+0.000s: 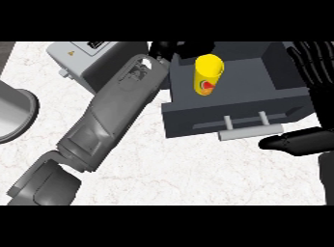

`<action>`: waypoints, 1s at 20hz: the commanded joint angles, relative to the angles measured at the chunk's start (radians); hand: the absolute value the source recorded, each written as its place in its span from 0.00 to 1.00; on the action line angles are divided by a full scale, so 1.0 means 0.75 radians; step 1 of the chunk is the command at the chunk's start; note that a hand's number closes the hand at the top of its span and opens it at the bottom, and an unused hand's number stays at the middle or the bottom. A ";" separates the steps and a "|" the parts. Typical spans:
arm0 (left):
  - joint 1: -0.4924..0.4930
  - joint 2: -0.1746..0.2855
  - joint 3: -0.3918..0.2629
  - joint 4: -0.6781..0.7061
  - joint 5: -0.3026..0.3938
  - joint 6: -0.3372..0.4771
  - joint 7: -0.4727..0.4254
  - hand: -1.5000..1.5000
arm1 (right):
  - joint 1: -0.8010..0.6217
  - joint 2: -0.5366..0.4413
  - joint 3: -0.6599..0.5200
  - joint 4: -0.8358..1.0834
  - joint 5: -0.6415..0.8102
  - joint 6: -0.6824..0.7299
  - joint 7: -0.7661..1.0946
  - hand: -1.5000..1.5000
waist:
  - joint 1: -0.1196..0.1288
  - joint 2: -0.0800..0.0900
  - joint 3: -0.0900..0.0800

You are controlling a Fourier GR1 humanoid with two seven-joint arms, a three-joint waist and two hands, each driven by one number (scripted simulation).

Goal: Pick up the cup, place it into the drawer and close the drawer

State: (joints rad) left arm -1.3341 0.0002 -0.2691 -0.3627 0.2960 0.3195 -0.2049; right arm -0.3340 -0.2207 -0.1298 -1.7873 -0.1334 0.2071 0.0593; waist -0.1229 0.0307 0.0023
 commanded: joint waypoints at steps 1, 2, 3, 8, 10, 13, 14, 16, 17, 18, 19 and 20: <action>-0.030 0.000 -0.113 0.063 0.028 -0.045 0.077 1.00 | -0.036 -0.030 -0.007 0.039 -0.014 0.041 -0.015 0.00 | -0.055 0.012 0.002; 0.019 0.000 -0.116 0.075 0.033 -0.053 0.018 1.00 | -0.060 0.005 0.030 0.010 -0.010 0.021 -0.001 0.00 | -0.075 0.023 0.001; 0.007 0.000 -0.136 0.064 0.054 -0.076 0.046 1.00 | -0.070 -0.001 0.024 0.024 -0.018 0.024 0.013 0.00 | -0.056 0.013 0.000; 0.051 0.000 -0.141 0.030 0.145 -0.059 -0.018 0.00 | -0.080 0.001 0.042 0.008 -0.032 0.049 0.010 0.00 | -0.092 0.016 -0.001; 0.101 0.000 -0.151 -0.004 0.178 -0.028 -0.094 0.00 | -0.080 0.027 0.104 0.024 -0.107 0.138 0.004 0.00 | -0.125 0.028 -0.001; 0.123 0.000 -0.110 -0.063 0.283 -0.064 -0.159 0.00 | -0.087 0.043 0.158 0.048 -0.182 0.223 0.014 1.00 | -0.111 0.028 -0.002; 0.112 0.000 -0.100 -0.077 0.310 -0.057 -0.172 0.00 | -0.144 0.028 0.189 0.029 -0.205 0.268 0.032 1.00 | -0.126 0.032 -0.003; 0.113 0.000 -0.095 -0.103 0.349 -0.081 -0.224 0.00 | -0.134 0.021 0.249 0.042 -0.267 0.376 0.033 1.00 | -0.113 0.031 -0.003; 0.109 0.000 -0.077 -0.113 0.385 -0.075 -0.249 0.00 | -0.122 0.043 0.275 0.041 -0.280 0.378 0.051 1.00 | -0.105 0.025 -0.003; 0.130 0.000 -0.073 -0.117 0.398 -0.088 -0.300 0.00 | -0.110 -0.001 0.289 0.019 -0.304 0.423 0.101 1.00 | -0.100 0.018 -0.004; 0.126 0.000 -0.064 -0.115 0.412 -0.053 -0.334 0.00 | -0.098 -0.027 0.314 0.045 -0.292 0.468 0.101 1.00 | -0.081 0.019 -0.004; 0.100 0.000 -0.049 -0.112 0.437 -0.035 -0.313 0.00 | -0.076 -0.090 0.308 0.036 -0.294 0.510 0.140 1.00 | -0.065 0.005 -0.003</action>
State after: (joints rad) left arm -1.2513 0.0000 -0.3298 -0.4306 0.5644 0.2739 -0.3911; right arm -0.4085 -0.2268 0.0591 -1.7603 -0.3205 0.4888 0.1142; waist -0.1927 0.0458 -0.0002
